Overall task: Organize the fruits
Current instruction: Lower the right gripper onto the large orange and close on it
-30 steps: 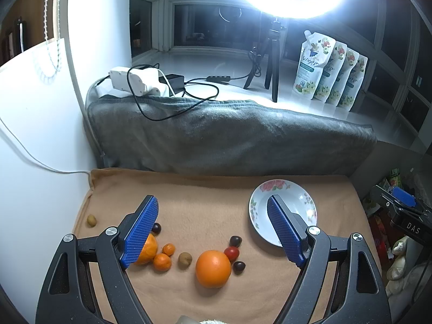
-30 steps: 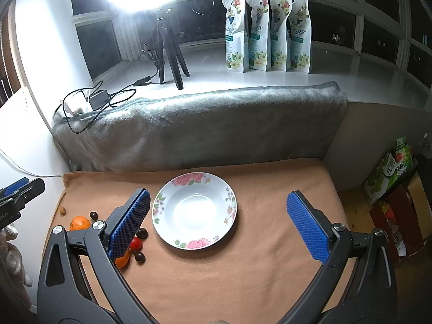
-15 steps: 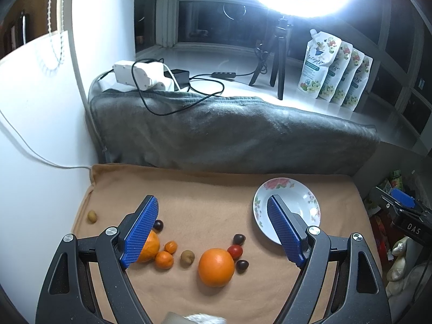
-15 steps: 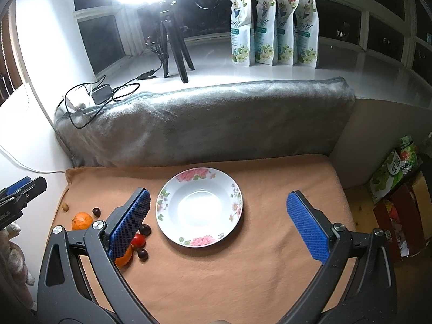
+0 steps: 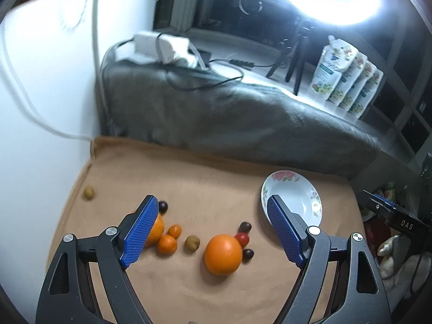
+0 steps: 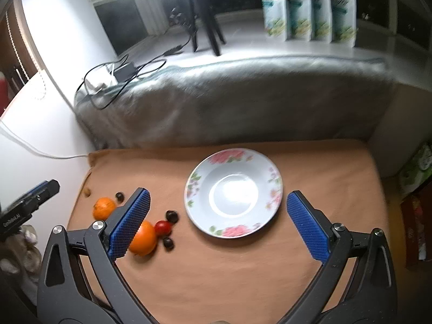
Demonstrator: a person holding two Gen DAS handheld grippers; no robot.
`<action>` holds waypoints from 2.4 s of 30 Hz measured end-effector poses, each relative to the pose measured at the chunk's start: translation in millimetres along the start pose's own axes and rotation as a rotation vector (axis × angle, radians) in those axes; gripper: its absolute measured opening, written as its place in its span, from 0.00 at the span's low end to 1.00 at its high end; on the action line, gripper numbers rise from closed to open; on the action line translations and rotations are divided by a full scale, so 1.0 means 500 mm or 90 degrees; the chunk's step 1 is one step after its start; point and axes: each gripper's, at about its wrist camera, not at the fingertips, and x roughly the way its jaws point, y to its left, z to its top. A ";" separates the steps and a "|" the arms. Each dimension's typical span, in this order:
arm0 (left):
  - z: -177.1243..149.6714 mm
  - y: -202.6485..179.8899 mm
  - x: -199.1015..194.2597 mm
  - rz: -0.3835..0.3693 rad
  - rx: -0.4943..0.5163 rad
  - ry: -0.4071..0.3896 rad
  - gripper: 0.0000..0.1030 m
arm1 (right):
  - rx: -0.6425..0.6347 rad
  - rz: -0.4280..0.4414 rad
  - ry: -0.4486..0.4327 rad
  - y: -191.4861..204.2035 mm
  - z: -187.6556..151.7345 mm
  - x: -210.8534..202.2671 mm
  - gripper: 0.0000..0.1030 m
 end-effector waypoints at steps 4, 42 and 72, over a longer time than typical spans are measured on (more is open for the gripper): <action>-0.031 0.034 0.014 -0.003 -0.019 0.026 0.81 | -0.009 0.035 0.033 0.020 -0.008 0.042 1.00; -0.235 0.072 0.202 -0.192 -0.168 0.246 0.54 | -0.022 0.295 0.382 0.222 -0.045 0.390 0.69; -0.215 0.087 0.215 -0.183 -0.173 0.240 0.43 | -0.122 0.270 0.436 0.260 -0.076 0.430 0.57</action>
